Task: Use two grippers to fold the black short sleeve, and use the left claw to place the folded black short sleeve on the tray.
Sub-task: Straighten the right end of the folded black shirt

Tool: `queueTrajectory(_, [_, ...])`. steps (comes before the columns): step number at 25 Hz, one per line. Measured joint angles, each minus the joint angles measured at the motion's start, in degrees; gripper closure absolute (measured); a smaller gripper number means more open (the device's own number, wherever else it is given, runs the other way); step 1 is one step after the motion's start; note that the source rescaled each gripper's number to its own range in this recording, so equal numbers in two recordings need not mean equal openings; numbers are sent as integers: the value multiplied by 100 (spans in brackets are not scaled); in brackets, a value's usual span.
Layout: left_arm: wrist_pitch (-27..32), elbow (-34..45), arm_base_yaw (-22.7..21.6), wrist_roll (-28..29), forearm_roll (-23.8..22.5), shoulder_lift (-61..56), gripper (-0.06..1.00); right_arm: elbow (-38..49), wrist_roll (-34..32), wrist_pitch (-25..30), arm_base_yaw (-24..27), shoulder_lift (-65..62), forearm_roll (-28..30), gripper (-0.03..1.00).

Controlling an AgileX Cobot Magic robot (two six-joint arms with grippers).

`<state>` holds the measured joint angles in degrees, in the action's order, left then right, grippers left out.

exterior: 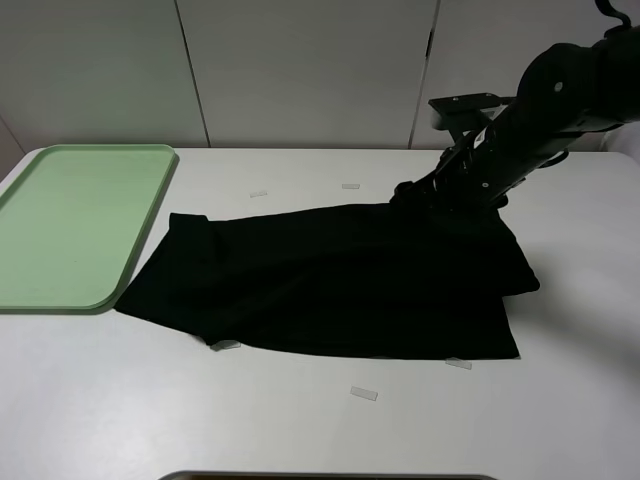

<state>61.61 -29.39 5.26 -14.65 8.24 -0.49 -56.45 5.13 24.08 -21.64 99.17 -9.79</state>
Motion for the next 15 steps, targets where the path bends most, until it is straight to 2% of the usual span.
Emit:
queueTrajectory(5, [0,0,0,0,0,0,-5,-91,148,-129,-576,7,376,5])
queueTrajectory(11, [0,0,0,0,0,0,-5,-95,937,-277,-1194,309,1489,5])
queueTrajectory(15, [0,0,0,0,0,0,-5,-95,1323,-302,-1484,636,1676,5])
